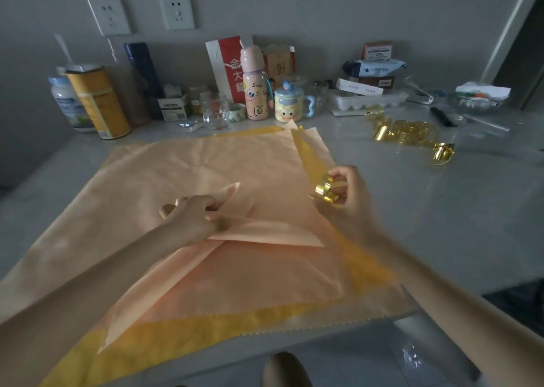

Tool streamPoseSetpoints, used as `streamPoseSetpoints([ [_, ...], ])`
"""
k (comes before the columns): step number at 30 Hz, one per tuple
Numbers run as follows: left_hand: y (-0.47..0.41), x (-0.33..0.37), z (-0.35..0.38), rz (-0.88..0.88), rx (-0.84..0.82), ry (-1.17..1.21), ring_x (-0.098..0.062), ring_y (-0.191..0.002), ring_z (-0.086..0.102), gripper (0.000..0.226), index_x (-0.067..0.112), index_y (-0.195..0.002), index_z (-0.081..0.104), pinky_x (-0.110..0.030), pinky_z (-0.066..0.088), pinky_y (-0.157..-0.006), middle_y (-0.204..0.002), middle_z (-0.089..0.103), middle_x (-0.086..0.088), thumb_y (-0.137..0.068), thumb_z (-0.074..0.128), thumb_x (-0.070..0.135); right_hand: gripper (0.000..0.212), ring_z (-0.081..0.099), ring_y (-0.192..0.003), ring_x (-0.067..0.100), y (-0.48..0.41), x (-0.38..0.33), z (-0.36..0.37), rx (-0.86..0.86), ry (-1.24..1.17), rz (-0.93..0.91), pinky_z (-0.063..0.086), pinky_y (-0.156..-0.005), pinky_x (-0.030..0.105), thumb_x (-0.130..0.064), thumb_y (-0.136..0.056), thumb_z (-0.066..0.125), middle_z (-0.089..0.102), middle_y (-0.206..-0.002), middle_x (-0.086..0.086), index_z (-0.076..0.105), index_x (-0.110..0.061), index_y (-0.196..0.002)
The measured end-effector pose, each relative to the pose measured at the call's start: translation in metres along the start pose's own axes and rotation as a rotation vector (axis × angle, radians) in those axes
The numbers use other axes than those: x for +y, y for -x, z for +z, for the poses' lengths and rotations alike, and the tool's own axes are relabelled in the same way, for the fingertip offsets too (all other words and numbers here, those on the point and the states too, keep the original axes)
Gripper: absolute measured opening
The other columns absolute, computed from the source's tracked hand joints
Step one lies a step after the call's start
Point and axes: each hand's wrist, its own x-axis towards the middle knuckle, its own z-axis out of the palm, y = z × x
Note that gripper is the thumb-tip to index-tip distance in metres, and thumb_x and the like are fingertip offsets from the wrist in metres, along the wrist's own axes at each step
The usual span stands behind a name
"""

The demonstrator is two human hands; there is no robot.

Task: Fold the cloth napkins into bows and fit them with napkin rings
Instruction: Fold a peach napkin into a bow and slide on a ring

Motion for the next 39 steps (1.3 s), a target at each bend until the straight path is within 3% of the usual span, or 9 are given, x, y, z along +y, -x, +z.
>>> streamPoseSetpoints([
  [3,0.015,-0.016,-0.016,-0.017,0.07,0.011,-0.025,-0.108,0.046,0.015,0.033,-0.076,0.051,-0.029,0.013,-0.067,-0.096,0.059,0.0,-0.084,0.059,0.042,0.05,0.057,-0.087,0.005,0.003,-0.031,0.027,-0.097,-0.062,-0.001,0.044,-0.074,0.011,-0.014,-0.076,0.075,0.049,-0.096,-0.014,0.041,-0.013,-0.113],
  [5,0.02,-0.028,-0.028,-0.033,0.097,-0.011,-0.026,-0.108,0.048,0.012,0.03,-0.08,0.057,-0.029,0.016,-0.071,-0.094,0.06,0.002,-0.083,0.056,0.042,0.046,0.059,-0.086,0.008,-0.003,-0.048,0.043,-0.192,-0.082,0.005,0.044,-0.074,0.014,-0.013,-0.076,0.075,0.05,-0.098,-0.011,0.043,-0.016,-0.109],
  [9,0.033,-0.051,-0.04,-0.116,0.127,-0.199,-0.026,-0.123,0.039,0.038,0.029,-0.123,0.052,-0.035,0.022,-0.09,-0.127,0.052,0.0,-0.086,0.059,0.031,0.031,0.057,-0.089,0.012,-0.004,-0.073,0.083,-0.415,0.053,-0.085,0.037,-0.065,0.003,-0.019,-0.077,0.074,0.053,-0.103,0.0,0.06,-0.013,-0.104],
  [12,0.04,-0.039,-0.037,0.101,0.236,-0.404,-0.022,-0.135,0.02,0.055,0.03,-0.137,0.041,-0.035,0.007,-0.106,-0.144,0.032,-0.001,-0.085,0.058,0.018,0.017,0.052,-0.076,0.009,0.0,-0.073,0.105,-0.476,0.052,-0.075,0.038,-0.063,0.014,-0.012,-0.076,0.074,0.051,-0.09,-0.002,0.063,-0.018,-0.089],
  [15,0.035,-0.014,-0.021,0.37,0.082,-0.201,-0.022,-0.136,0.029,0.045,0.019,-0.132,0.052,-0.03,0.014,-0.112,-0.139,0.043,-0.002,-0.087,0.054,0.014,0.021,0.054,-0.071,0.006,-0.002,-0.061,0.111,-0.358,-0.161,0.103,0.041,-0.064,0.02,-0.004,-0.072,0.076,0.057,-0.087,-0.004,0.063,-0.017,-0.082],
  [24,0.033,-0.02,-0.018,0.212,-0.429,0.322,-0.011,-0.139,0.018,0.079,0.016,-0.143,0.034,-0.024,0.016,-0.114,-0.149,0.022,0.002,-0.068,0.052,0.031,0.02,0.049,-0.092,0.015,0.004,-0.055,0.111,-0.257,0.048,-0.052,0.031,-0.073,-0.001,-0.009,-0.069,0.079,0.05,-0.098,-0.002,0.066,-0.023,-0.07],
  [31,0.04,-0.014,-0.011,0.242,-0.139,0.162,-0.014,-0.134,0.027,0.057,0.015,-0.135,0.041,-0.019,0.017,-0.107,-0.142,0.031,0.002,-0.087,0.062,0.038,0.007,0.049,-0.078,0.012,0.007,-0.066,0.093,-0.294,0.185,-0.159,0.031,-0.066,0.004,-0.014,-0.077,0.074,0.056,-0.079,-0.003,0.068,-0.01,-0.077],
  [35,0.043,-0.015,-0.014,0.265,-0.318,0.147,-0.012,-0.142,0.009,0.057,0.021,-0.146,0.03,-0.027,0.009,-0.113,-0.153,0.016,0.007,-0.095,0.049,0.038,0.008,0.042,-0.053,0.004,0.009,-0.069,0.091,-0.371,0.106,-0.101,0.033,-0.054,0.014,-0.012,-0.08,0.07,0.06,-0.066,-0.004,0.067,-0.016,-0.073],
  [39,0.042,-0.02,-0.015,0.268,-0.344,0.165,-0.012,-0.141,0.012,0.061,0.024,-0.145,0.031,-0.027,0.011,-0.113,-0.152,0.015,0.009,-0.091,0.057,0.031,0.003,0.05,-0.061,0.003,0.014,-0.073,0.092,-0.385,0.181,-0.149,0.035,-0.06,0.01,-0.011,-0.079,0.07,0.059,-0.067,-0.011,0.071,-0.013,-0.081],
])
